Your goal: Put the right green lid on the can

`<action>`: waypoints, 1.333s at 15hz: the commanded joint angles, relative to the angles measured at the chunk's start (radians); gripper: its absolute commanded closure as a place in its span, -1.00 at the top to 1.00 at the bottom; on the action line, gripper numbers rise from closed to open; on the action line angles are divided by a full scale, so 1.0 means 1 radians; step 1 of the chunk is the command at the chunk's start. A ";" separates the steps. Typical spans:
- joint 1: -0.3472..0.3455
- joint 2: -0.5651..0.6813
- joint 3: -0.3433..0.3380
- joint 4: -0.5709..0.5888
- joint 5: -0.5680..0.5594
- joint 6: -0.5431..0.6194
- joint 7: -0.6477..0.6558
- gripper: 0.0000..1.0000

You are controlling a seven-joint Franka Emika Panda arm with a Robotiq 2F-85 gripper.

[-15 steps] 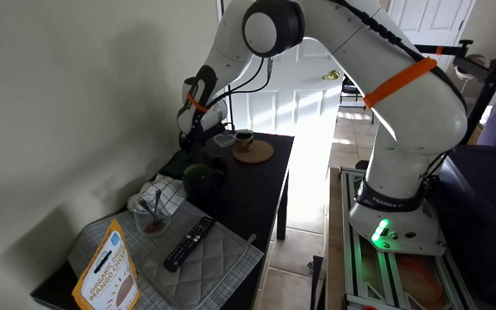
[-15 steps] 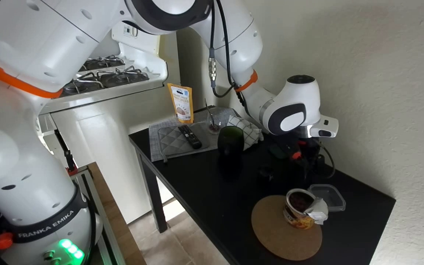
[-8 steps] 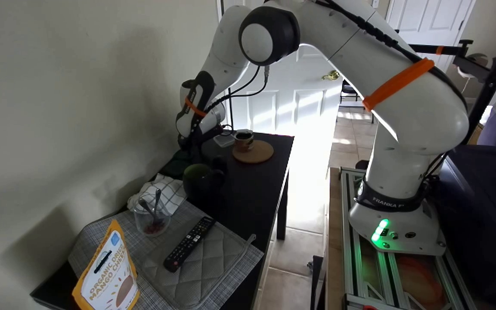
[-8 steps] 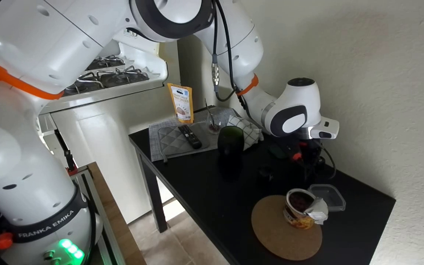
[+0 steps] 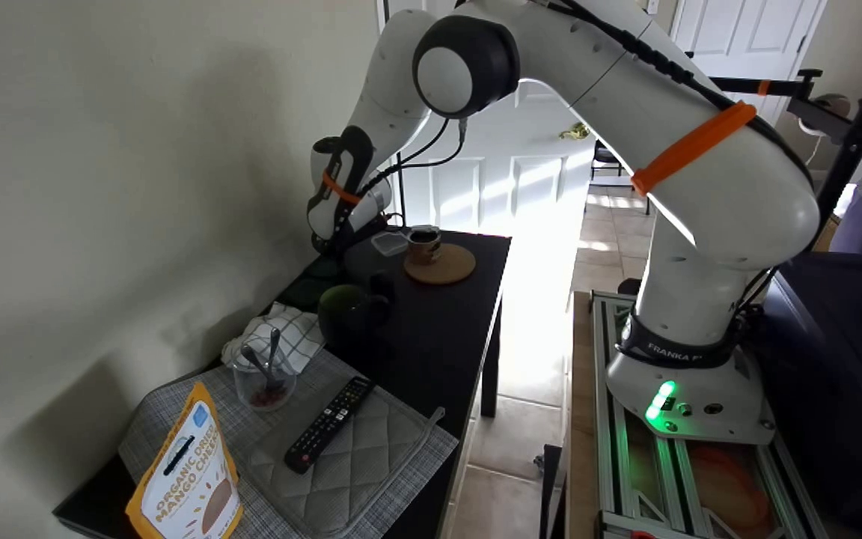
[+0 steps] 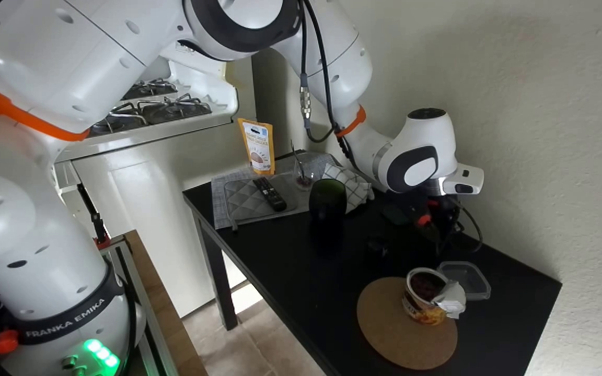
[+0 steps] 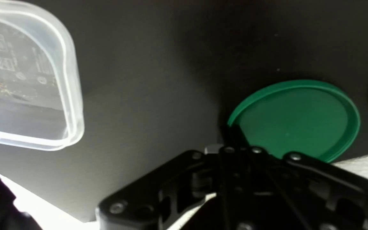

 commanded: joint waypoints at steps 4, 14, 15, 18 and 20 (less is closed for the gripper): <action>0.034 -0.036 -0.046 -0.034 -0.070 -0.093 0.031 -0.99; -0.117 -0.452 0.089 -0.377 -0.097 -0.128 -0.286 -0.99; -0.126 -0.488 0.085 -0.411 -0.104 -0.143 -0.304 -0.99; -0.140 -0.609 0.040 -0.531 -0.133 -0.134 -0.294 -0.99; -0.144 -0.682 -0.011 -0.607 -0.173 -0.110 -0.234 -0.99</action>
